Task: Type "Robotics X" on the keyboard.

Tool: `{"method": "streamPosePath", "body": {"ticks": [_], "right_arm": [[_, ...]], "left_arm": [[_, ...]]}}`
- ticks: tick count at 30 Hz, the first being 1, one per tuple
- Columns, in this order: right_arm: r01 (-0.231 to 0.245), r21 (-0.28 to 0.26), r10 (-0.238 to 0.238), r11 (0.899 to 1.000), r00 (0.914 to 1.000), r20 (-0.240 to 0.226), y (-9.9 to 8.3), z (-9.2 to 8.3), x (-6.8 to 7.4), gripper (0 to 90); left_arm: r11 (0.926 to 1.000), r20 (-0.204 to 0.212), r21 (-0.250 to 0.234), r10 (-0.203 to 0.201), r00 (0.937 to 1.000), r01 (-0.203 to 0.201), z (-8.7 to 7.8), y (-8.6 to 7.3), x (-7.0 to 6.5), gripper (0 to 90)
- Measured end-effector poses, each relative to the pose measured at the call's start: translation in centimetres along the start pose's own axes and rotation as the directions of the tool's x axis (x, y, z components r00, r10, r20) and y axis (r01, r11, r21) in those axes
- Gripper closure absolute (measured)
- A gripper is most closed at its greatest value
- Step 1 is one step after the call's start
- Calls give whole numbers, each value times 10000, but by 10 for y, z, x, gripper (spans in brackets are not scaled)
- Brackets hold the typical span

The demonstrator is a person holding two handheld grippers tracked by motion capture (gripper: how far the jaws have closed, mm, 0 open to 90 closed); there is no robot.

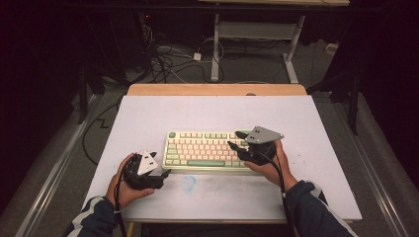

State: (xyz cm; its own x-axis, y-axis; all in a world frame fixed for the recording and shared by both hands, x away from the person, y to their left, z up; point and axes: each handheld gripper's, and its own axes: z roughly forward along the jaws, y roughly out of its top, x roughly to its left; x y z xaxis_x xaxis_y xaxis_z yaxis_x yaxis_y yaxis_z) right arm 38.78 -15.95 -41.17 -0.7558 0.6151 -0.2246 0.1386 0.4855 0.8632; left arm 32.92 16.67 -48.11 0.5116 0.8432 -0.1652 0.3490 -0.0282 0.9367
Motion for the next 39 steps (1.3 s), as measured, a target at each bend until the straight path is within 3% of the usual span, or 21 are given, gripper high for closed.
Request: {"method": "streamPosePath", "body": {"ticks": [12,16,19,23,30,39], "right_arm": [[145,-99,-137,9998,9972,735,-13,-26,4,343],[232,2,-231,9997,9927,1186,-19,-34,6,295],[183,-83,-172,9998,9927,1193,-24,-41,7,261],[150,46,-155,9999,9858,1670,-33,-50,7,218],[-231,123,201,9997,9783,2064,-54,-67,6,190],[-171,114,138,9998,9709,2393,-73,-84,11,199]], "left_arm": [[10000,1,47,80,10000,-80,0,0,-1,232],[10000,28,15,88,10000,-88,-1,1,-1,247],[10000,13,13,58,10000,-58,-1,2,-1,273],[10000,-27,19,52,10000,-52,-2,4,-2,318],[10000,94,57,-58,9999,57,-3,9,-3,454],[9992,535,289,-298,9981,283,-3,22,-4,776]]}}
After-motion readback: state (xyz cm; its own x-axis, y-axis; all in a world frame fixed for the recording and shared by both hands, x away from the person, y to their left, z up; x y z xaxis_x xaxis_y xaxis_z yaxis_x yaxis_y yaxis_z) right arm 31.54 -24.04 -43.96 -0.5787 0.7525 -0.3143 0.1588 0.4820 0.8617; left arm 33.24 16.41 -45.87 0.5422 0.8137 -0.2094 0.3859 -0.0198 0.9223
